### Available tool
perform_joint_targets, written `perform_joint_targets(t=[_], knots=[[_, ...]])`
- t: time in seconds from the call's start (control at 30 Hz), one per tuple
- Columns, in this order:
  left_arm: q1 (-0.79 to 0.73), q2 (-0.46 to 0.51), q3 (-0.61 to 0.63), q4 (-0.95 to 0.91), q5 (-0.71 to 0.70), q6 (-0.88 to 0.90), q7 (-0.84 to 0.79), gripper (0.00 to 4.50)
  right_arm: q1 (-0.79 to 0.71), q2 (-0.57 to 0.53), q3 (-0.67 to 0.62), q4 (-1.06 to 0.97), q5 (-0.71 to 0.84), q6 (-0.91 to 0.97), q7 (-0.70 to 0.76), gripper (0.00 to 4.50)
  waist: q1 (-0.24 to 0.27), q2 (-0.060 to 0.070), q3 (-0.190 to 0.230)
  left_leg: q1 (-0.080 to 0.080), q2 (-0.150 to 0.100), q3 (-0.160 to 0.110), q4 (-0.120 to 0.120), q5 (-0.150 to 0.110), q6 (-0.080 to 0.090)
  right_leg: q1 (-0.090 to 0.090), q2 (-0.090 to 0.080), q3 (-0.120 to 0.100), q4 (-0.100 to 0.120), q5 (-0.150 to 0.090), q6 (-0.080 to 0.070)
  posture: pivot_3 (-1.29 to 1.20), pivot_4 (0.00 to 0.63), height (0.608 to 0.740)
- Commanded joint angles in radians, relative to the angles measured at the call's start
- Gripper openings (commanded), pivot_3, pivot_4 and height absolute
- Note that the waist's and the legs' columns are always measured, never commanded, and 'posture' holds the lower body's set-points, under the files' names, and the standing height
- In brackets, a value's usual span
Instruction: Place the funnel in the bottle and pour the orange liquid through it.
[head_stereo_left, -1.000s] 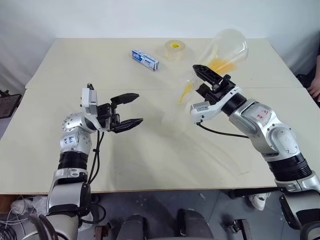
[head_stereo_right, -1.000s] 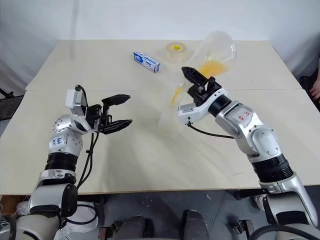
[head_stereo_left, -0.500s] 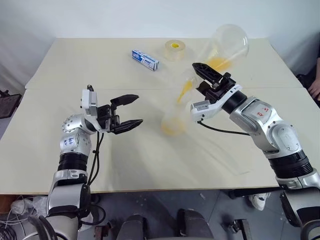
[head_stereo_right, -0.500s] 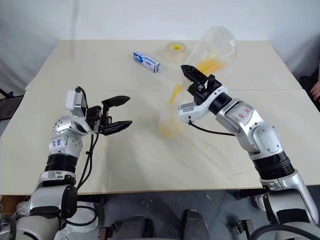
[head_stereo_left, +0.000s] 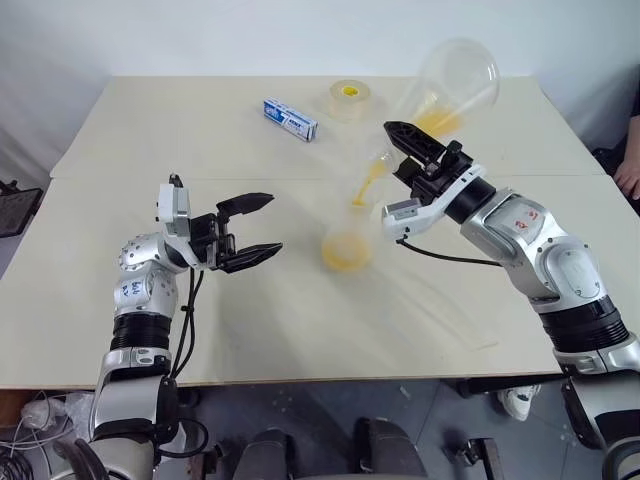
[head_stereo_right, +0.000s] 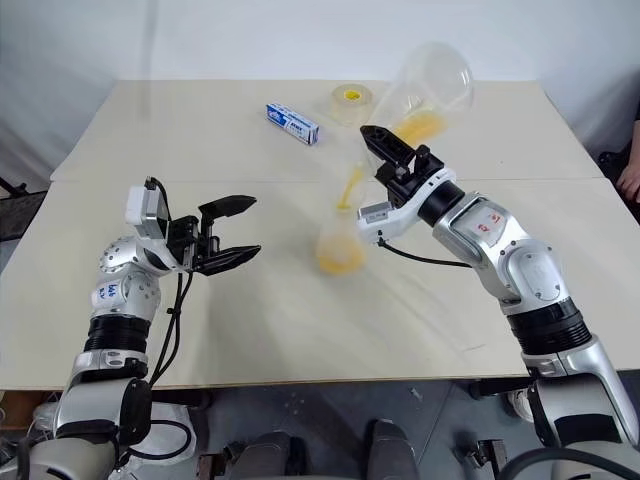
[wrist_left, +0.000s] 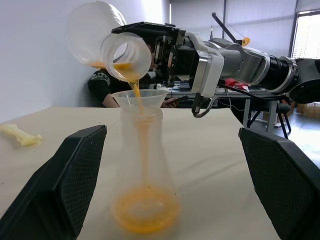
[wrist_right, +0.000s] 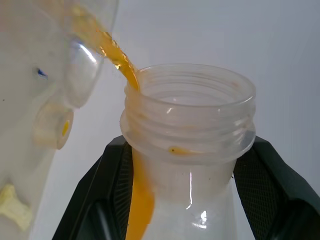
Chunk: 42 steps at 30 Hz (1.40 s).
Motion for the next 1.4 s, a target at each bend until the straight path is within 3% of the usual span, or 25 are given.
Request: perform_joint_targets(t=[0.03, 1.4], knots=[[0.002, 0.01, 0.011, -0.037, -0.019, 0.001, 0.003, 4.5, -0.024, -0.017, -0.014, -0.013, 0.0, -0.007, -0.023, 2.45, 0.0, 0.0, 0.0, 0.0, 0.0, 0.0, 0.0, 0.0, 0.0, 0.0, 0.0, 0.0, 0.0, 0.0, 0.0, 0.0, 0.15, 0.74], [-0.024, -0.001, 0.018, -0.004, -0.018, -0.001, 0.026, 4.5, -0.107, -0.06, 0.022, 0.091, -0.027, -0.107, -0.084, 2.45, -0.001, 0.0, 0.0, 0.0, 0.0, 0.0, 0.0, 0.0, 0.0, 0.0, 0.0, 0.0, 0.0, 0.0, 0.0, 0.0, 0.15, 0.74]])
